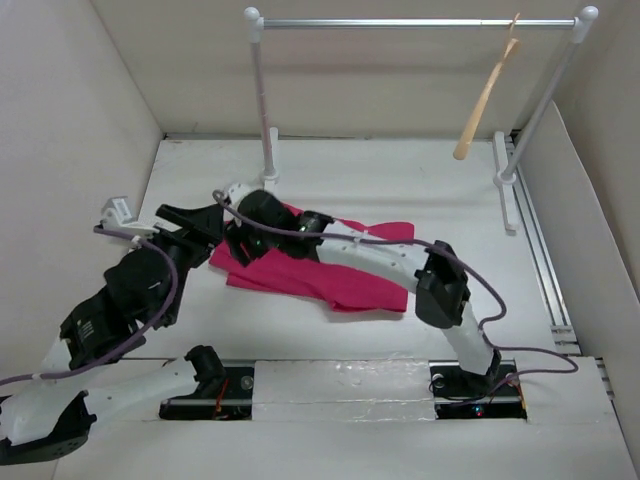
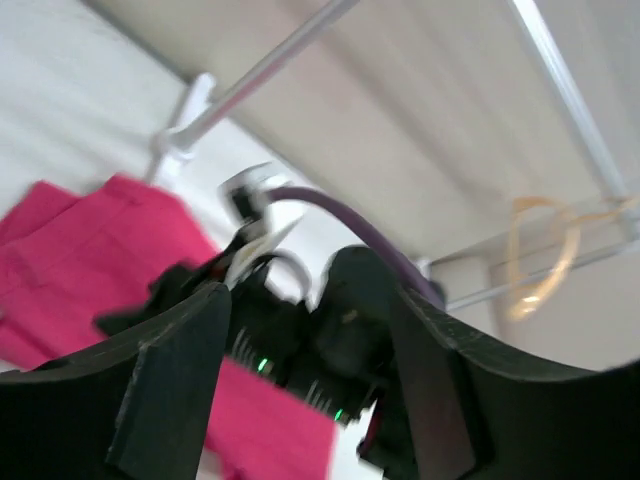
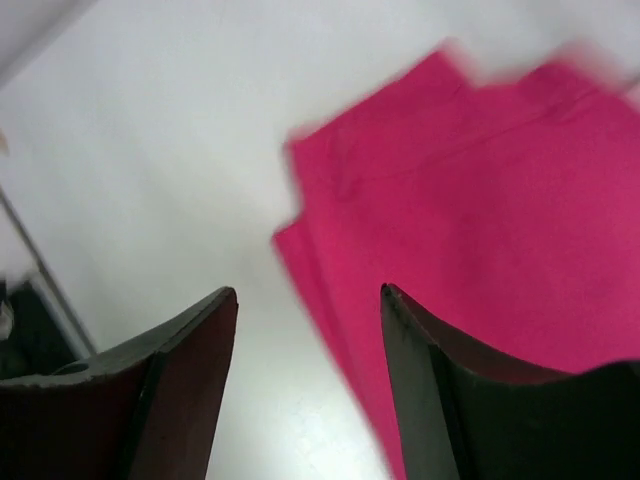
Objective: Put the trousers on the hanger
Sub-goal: Fold the trousers
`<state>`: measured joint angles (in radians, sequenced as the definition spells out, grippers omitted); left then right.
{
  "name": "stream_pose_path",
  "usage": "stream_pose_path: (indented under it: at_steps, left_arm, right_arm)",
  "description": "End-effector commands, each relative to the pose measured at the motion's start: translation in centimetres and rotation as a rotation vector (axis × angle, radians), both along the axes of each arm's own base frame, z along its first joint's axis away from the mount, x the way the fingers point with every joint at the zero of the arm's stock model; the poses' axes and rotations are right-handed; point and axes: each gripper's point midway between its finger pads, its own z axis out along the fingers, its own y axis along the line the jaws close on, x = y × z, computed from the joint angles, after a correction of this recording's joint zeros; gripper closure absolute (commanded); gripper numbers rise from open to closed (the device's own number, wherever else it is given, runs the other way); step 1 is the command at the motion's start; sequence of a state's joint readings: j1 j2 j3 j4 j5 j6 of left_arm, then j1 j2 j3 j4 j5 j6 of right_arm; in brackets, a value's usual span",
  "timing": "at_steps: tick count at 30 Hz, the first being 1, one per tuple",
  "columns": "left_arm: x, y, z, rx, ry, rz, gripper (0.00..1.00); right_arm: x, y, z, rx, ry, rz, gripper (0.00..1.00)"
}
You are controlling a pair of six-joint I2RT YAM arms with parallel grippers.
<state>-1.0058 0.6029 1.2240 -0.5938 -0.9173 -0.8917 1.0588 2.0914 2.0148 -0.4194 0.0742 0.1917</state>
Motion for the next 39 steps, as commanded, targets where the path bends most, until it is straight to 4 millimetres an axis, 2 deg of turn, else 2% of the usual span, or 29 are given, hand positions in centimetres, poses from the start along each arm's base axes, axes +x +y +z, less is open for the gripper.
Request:
stream_pose_path:
  at_steps: [1, 2, 3, 4, 5, 6, 7, 8, 9, 10, 11, 12, 13, 14, 15, 16, 20, 21, 23, 24, 26, 27, 29, 30, 34, 35, 36, 37, 39]
  left_arm:
    - [1.0, 0.2, -4.3, 0.112, 0.105, 0.097, 0.39]
    - [1.1, 0.0, -4.7, 0.113, 0.108, 0.092, 0.33]
    - [1.4, -0.6, -5.7, 0.131, 0.114, 0.09, 0.32]
    - [1.8, -1.0, -6.5, 0.148, 0.123, 0.093, 0.32]
    - [2.2, -1.7, -8.5, 0.18, 0.147, 0.098, 0.3]
    - [2.5, -2.3, -9.7, 0.201, 0.162, 0.09, 0.3]
    - [3.9, -5.0, -13.5, 0.275, 0.222, 0.064, 0.3]
    - [3.9, -5.0, -13.5, 0.276, 0.223, 0.064, 0.3]
    - [4.4, -6.3, -14.4, 0.273, 0.226, 0.04, 0.3]
    - [5.0, -8.4, -16.4, 0.321, 0.259, -0.009, 0.3]
    - [5.6, -9.2, -17.5, 0.384, 0.274, -0.034, 0.3]
    - [7.4, -9.2, -17.7, 0.37, 0.286, -0.013, 0.3]
    - [8.5, -11.0, -20.7, 0.407, 0.375, -0.102, 0.3]
    - [9.8, -11.1, -22.0, 0.449, 0.411, -0.142, 0.31]
    - [11.4, -11.7, -22.4, 0.422, 0.416, -0.174, 0.32]
    - [13.2, -10.9, -25.5, 0.421, 0.509, -0.199, 0.32]
    - [16.2, -6.0, -31.8, 0.362, 0.728, -0.136, 0.34]
    - [15.6, -4.7, -33.7, 0.329, 0.787, -0.114, 0.34]
    - [14.7, -1.1, -36.3, 0.26, 0.872, -0.027, 0.36]
    - [12.3, 0.4, -38.7, 0.245, 0.944, 0.022, 0.37]
    - [10.9, 2.4, -39.0, 0.168, 0.937, 0.108, 0.37]
    - [8.7, 3.0, -40.6, 0.151, 0.979, 0.12, 0.37]
    - [7.8, 3.7, -39.7, 0.092, 0.942, 0.168, 0.37]
    - [6.3, 4.3, -40.3, 0.087, 0.978, 0.192, 0.37]
    - [5.4, 4.3, -36.7, 0.025, 0.87, 0.208, 0.37]
    - [4.8, 4.3, -36.2, 0.016, 0.872, 0.206, 0.37]
    - [5.6, 4.1, -32.5, 0.001, 0.751, 0.186, 0.39]
    - [5.6, 4.1, -32.5, 0.001, 0.75, 0.185, 0.39]
    - [7.1, 3.5, -27.6, 0.035, 0.59, 0.12, 0.49]
  right_arm:
    - [-5.0, 0.7, 0.3, -0.024, 0.043, 0.085, 0.35]
    - [-5.4, -0.5, 2.4, 0.013, 0.025, 0.073, 0.35]
    - [-6.1, -2.3, -0.8, -0.048, 0.059, 0.058, 0.35]
    - [-5.7, -3.6, -0.7, -0.039, 0.05, 0.031, 0.36]
    - [-5.2, -6.1, 1.6, 0.001, 0.036, -0.002, 0.38]
    - [-5.7, -8.9, -1.9, -0.065, 0.081, -0.024, 0.42]
    - [-5.7, -14.6, -4.3, -0.101, 0.117, -0.104, 0.61]
    - [-5.7, -14.6, -4.4, -0.101, 0.117, -0.104, 0.61]
    - [-4.9, -17.5, -3.6, -0.069, 0.118, -0.165, 0.72]
    - [-5.8, -20.2, -7.5, -0.121, 0.169, -0.187, 0.93]
    - [-5.9, -22.0, -8.6, -0.128, 0.184, -0.213, 1.0]
    - [-5.8, -23.5, -9.4, -0.128, 0.189, -0.229, 1.0]
    - [-4.6, -25.1, -8.5, -0.074, 0.154, -0.262, 1.0]
    - [-5.8, -26.1, -11.1, -0.084, 0.207, -0.235, 1.0]
    - [-5.7, -26.9, -11.4, -0.081, 0.206, -0.233, 1.0]
    - [-5.4, -28.1, -12.0, -0.087, 0.222, -0.259, 1.0]
    - [-6.7, -30.4, -15.0, -0.14, 0.28, -0.297, 1.0]
    - [-7.5, -31.7, -16.8, -0.163, 0.315, -0.324, 1.0]
    - [-7.6, -33.1, -17.9, -0.15, 0.344, -0.359, 1.0]
    - [-8.4, -34.0, -19.3, -0.168, 0.377, -0.373, 1.0]
    - [-8.8, -34.8, -20.2, -0.172, 0.401, -0.385, 1.0]
    - [-9.0, -35.3, -20.5, -0.179, 0.407, -0.394, 1.0]
    - [-9.7, -36.2, -21.2, -0.21, 0.427, -0.41, 1.0]
    - [-9.8, -36.3, -21.2, -0.215, 0.422, -0.403, 1.0]
    - [-10.5, -36.4, -20.7, -0.234, 0.448, -0.353, 1.0]
    - [-9.8, -35.4, -19.1, -0.21, 0.429, -0.32, 0.97]
    - [-10.5, -34.7, -16.7, -0.221, 0.429, -0.247, 0.72]
    - [-9.1, -33.9, -14.6, -0.185, 0.385, -0.244, 0.72]
    - [-8.6, -33.5, -10.4, -0.176, 0.324, -0.215, 0.49]
